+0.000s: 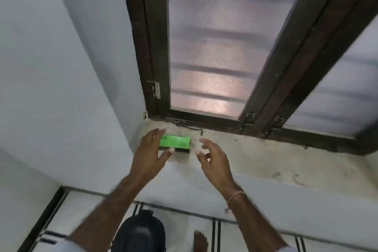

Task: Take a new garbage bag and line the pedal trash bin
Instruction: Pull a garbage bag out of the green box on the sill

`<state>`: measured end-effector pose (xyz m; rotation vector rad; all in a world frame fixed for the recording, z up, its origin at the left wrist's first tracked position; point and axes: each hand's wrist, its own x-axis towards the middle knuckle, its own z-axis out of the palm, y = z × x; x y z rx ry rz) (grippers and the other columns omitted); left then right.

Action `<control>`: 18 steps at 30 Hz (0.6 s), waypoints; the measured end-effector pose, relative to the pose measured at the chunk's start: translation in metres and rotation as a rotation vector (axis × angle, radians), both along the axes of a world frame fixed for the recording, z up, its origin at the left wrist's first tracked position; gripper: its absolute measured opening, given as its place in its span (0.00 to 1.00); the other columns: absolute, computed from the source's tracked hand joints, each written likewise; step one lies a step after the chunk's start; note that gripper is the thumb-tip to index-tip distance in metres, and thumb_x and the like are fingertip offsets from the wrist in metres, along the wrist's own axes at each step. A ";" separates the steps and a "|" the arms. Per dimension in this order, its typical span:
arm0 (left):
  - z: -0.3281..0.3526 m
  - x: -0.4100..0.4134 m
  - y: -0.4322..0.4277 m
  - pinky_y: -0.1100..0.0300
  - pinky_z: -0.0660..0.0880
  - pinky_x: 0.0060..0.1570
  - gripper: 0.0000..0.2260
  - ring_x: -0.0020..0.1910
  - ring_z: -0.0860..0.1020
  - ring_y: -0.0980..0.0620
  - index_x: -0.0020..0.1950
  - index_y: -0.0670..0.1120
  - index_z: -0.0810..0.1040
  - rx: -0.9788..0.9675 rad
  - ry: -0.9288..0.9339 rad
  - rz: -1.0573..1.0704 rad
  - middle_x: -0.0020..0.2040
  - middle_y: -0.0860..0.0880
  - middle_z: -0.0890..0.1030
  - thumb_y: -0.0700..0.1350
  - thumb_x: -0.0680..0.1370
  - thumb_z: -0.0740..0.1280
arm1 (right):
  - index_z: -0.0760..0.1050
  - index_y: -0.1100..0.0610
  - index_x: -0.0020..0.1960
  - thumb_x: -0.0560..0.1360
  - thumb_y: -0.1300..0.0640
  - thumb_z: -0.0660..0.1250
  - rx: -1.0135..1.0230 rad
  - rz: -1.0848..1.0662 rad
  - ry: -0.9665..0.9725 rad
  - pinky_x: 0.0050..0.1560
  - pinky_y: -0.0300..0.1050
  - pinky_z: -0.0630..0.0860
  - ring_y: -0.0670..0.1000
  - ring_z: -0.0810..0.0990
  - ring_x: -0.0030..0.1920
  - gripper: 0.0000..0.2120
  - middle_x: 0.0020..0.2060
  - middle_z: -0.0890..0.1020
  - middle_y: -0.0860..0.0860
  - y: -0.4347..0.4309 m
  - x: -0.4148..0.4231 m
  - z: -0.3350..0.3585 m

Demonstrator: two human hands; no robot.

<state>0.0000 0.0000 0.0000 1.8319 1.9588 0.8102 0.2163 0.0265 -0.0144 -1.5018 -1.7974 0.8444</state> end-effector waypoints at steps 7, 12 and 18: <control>-0.045 0.004 0.051 0.50 0.73 0.64 0.27 0.73 0.66 0.41 0.75 0.53 0.72 -0.235 0.078 0.073 0.76 0.44 0.67 0.50 0.76 0.73 | 0.70 0.52 0.77 0.77 0.54 0.75 -0.267 0.242 0.028 0.60 0.56 0.81 0.57 0.82 0.57 0.30 0.62 0.78 0.56 0.068 -0.012 -0.040; -0.042 0.006 0.043 0.53 0.75 0.58 0.26 0.64 0.72 0.44 0.70 0.49 0.77 -0.252 -0.056 0.104 0.65 0.44 0.72 0.53 0.72 0.69 | 0.79 0.54 0.63 0.71 0.57 0.81 -0.261 0.222 0.106 0.54 0.43 0.83 0.50 0.84 0.54 0.22 0.58 0.81 0.52 0.086 -0.011 -0.045; -0.028 0.007 0.028 0.70 0.71 0.57 0.21 0.58 0.76 0.56 0.65 0.51 0.79 -0.103 -0.322 0.132 0.58 0.45 0.74 0.48 0.72 0.71 | 0.75 0.53 0.46 0.73 0.63 0.78 -0.338 0.153 0.381 0.45 0.40 0.82 0.45 0.84 0.44 0.12 0.46 0.84 0.54 0.081 0.012 -0.039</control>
